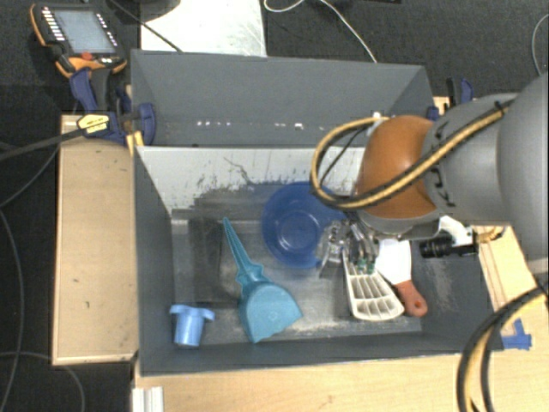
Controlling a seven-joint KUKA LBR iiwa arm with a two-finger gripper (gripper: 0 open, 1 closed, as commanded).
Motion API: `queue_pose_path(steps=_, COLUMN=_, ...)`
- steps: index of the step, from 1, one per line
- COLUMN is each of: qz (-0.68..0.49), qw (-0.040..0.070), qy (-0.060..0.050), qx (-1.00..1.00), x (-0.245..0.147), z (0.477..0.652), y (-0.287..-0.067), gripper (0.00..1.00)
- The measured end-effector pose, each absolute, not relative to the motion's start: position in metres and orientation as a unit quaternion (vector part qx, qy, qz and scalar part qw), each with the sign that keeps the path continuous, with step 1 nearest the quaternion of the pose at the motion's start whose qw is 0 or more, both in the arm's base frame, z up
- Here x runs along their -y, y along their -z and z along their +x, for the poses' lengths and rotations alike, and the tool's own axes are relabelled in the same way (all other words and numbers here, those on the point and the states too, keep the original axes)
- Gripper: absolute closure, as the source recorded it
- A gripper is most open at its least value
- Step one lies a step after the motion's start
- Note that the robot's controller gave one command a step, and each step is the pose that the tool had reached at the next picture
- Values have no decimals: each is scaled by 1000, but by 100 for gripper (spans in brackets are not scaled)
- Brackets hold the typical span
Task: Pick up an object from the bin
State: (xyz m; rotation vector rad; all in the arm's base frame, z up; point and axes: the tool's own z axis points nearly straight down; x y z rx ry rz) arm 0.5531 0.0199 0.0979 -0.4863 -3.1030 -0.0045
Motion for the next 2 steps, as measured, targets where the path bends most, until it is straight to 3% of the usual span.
queue_pose_path(steps=1, qz=-154, qw=0, qy=1, qx=988, x=-20, z=553, y=-98, gripper=100)
queue_pose_path(steps=2, qz=-160, qw=-5, qy=2, qx=987, x=-10, z=570, y=-183, gripper=100)
